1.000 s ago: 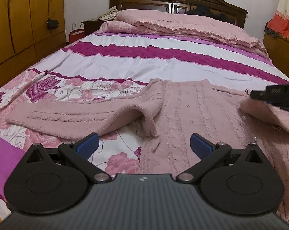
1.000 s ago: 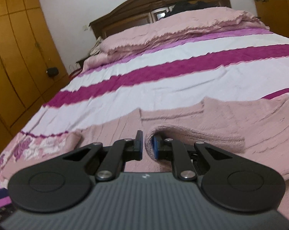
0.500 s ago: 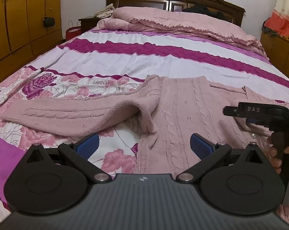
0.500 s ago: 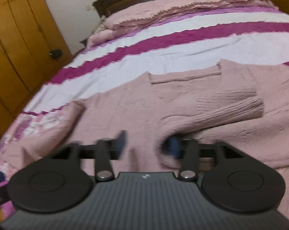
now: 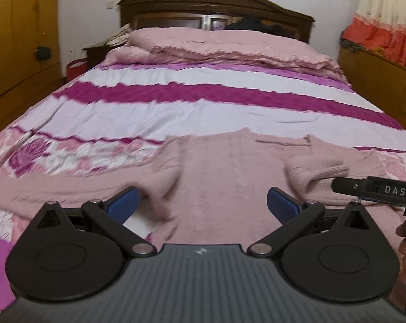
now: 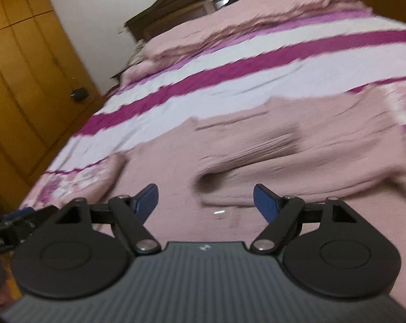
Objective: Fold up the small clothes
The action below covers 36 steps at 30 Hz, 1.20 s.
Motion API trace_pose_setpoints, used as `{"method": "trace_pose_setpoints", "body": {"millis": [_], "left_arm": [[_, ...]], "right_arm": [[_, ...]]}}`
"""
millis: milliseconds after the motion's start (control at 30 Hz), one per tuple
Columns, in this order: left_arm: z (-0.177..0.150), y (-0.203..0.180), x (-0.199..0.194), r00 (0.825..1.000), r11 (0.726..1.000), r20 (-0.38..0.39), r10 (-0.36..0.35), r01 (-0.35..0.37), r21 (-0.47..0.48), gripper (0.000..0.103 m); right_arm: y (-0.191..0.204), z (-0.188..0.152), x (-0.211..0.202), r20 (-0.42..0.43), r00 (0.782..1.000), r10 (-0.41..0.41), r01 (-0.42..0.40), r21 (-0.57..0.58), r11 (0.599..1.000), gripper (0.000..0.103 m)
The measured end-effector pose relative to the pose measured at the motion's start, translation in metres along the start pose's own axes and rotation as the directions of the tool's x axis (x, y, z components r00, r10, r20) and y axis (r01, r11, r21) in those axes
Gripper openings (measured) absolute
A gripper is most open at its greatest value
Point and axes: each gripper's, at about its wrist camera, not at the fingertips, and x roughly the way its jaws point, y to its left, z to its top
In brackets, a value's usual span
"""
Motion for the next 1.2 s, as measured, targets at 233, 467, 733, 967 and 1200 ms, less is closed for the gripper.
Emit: {"method": "trace_pose_setpoints", "body": {"millis": [233,467,733,967,1200], "left_arm": [[0.014,-0.042,0.022,0.996,0.995,-0.049,-0.076,0.079,0.063,0.103],[0.023,-0.084,0.053,0.985,0.979,-0.106,-0.138,0.152,0.139,0.103],[0.028,-0.135,0.085,0.99,0.954,-0.075,-0.118,0.134,0.268,0.099],[0.02,-0.168,0.117,0.991,0.922,-0.068,-0.114,0.131,0.365,0.082],[0.015,-0.174,0.147,0.98,0.929,-0.121,-0.161,0.192,0.317,0.064]], "right_arm": [[-0.04,0.002,-0.021,0.075,0.98,-0.182,0.181,0.017,0.983,0.079],[-0.076,-0.004,-0.027,0.082,0.962,-0.259,0.254,0.07,0.965,0.079],[-0.103,-0.009,-0.023,0.083,0.958,-0.274,0.264,0.115,0.958,0.079],[-0.109,-0.017,-0.017,0.094,0.959,-0.267,0.255,0.125,0.959,0.079],[-0.111,-0.021,-0.013,0.102,0.96,-0.26,0.246,0.13,0.961,0.079]]}}
